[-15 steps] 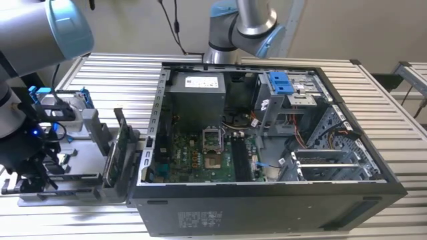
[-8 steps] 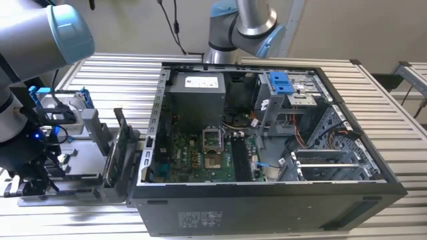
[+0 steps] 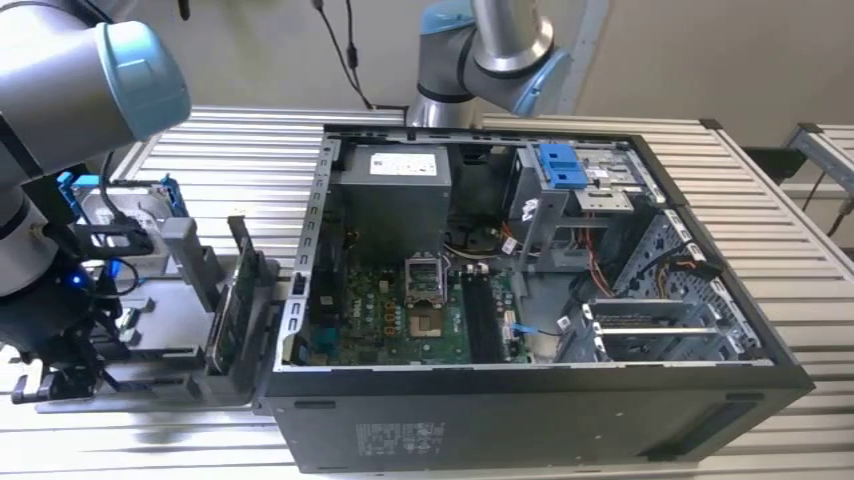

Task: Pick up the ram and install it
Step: 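Pick up the ram and move it above insertion slot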

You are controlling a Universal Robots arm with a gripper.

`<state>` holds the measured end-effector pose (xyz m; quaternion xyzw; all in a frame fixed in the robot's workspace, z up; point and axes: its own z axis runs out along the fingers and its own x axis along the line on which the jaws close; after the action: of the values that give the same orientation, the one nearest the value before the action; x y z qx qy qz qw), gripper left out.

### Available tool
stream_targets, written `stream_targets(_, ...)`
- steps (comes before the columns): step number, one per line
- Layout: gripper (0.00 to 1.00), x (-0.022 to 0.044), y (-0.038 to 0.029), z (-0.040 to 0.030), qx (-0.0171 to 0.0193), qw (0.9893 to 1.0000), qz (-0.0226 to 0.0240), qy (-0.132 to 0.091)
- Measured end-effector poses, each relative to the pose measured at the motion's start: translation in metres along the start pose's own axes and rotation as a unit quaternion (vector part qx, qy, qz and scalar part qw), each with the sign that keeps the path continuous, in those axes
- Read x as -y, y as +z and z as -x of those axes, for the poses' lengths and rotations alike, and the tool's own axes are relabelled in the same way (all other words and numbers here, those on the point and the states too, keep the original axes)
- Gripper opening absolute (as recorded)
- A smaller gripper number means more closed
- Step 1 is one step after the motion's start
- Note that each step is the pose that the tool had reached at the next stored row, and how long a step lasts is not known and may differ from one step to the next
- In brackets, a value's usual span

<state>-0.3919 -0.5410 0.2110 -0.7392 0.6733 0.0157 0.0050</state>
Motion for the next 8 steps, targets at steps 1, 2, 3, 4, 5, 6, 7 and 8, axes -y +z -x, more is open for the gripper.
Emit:
stream_targets(1, 0.42, -0.0001, 0.0009, -0.0004, 0.0000, 1.0000, 0.0000, -0.001)
stream_targets(2, 0.42, -0.0001, 0.0016, -0.0010, -0.0001, 1.0000, 0.0001, -0.003)
stream_targets(3, 0.42, -0.0002, 0.0025, -0.0017, -0.0001, 1.0000, 0.0002, -0.004)
stream_targets(4, 0.42, -0.0004, 0.0038, -0.0019, 0.0000, 1.0000, 0.0001, -0.005)
stream_targets(5, 0.42, -0.0006, 0.0049, -0.0023, 0.0000, 1.0000, 0.0001, -0.006)
stream_targets(6, 0.42, -0.0008, 0.0059, -0.0027, -0.0001, 1.0000, 0.0002, -0.007)
stream_targets(7, 0.42, -0.0010, 0.0071, -0.0031, -0.0001, 1.0000, 0.0003, -0.007)
stream_targets(8, 0.42, -0.0012, 0.0082, -0.0033, -0.0001, 1.0000, 0.0002, -0.008)
